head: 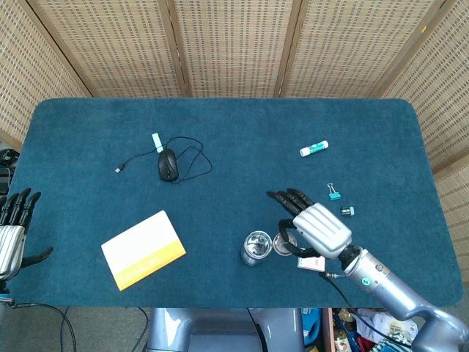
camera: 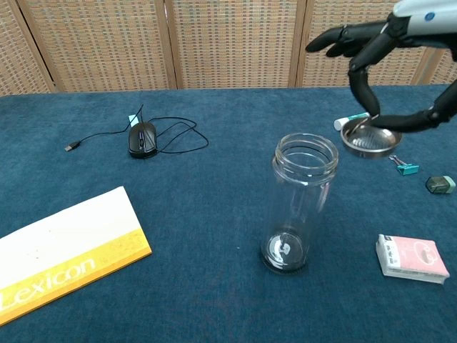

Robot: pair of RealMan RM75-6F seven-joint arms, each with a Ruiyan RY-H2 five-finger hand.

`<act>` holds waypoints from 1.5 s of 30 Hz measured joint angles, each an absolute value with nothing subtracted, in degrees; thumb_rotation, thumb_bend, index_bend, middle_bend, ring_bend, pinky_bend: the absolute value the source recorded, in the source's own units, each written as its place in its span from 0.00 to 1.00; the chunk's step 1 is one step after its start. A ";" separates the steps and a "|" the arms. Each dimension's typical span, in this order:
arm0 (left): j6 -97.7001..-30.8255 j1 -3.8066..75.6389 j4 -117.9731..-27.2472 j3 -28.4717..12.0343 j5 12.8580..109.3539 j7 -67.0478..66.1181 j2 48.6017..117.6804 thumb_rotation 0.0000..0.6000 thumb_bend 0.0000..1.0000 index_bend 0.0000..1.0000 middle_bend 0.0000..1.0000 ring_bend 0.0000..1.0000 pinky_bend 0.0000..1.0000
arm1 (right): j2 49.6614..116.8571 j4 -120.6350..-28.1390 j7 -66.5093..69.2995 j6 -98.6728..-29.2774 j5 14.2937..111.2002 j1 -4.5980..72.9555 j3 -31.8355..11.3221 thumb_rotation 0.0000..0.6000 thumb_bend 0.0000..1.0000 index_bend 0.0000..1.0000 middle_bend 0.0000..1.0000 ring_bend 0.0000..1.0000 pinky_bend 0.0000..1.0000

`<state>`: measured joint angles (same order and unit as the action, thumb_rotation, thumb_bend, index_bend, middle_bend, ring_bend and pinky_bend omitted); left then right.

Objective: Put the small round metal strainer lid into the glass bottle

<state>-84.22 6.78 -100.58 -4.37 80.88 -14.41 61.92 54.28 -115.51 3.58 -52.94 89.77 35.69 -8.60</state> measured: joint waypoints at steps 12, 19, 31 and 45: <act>-84.11 6.74 -100.21 -4.36 80.56 -13.86 61.81 1.00 0.05 0.00 0.00 0.00 0.00 | 58.43 -116.72 -1.90 -51.78 86.52 38.09 -8.79 1.00 0.59 0.65 0.02 0.00 0.00; -83.99 6.84 -100.28 -4.29 80.62 -14.06 61.86 1.00 0.05 0.00 0.00 0.00 0.00 | 58.93 -117.32 -4.28 -51.50 85.00 39.13 -9.18 1.00 0.59 0.65 0.02 0.00 0.00; -83.93 6.85 -100.16 -4.28 80.45 -13.89 61.85 1.00 0.05 0.00 0.00 0.00 0.00 | 61.62 -115.81 -8.32 -51.63 79.31 41.08 -10.85 1.00 0.59 0.65 0.02 0.00 0.00; -84.04 6.84 -100.23 -4.31 80.41 -13.87 61.80 1.00 0.05 0.00 0.00 0.00 0.00 | 61.99 -115.74 -9.31 -51.39 77.01 41.88 -10.30 1.00 0.59 0.65 0.01 0.00 0.00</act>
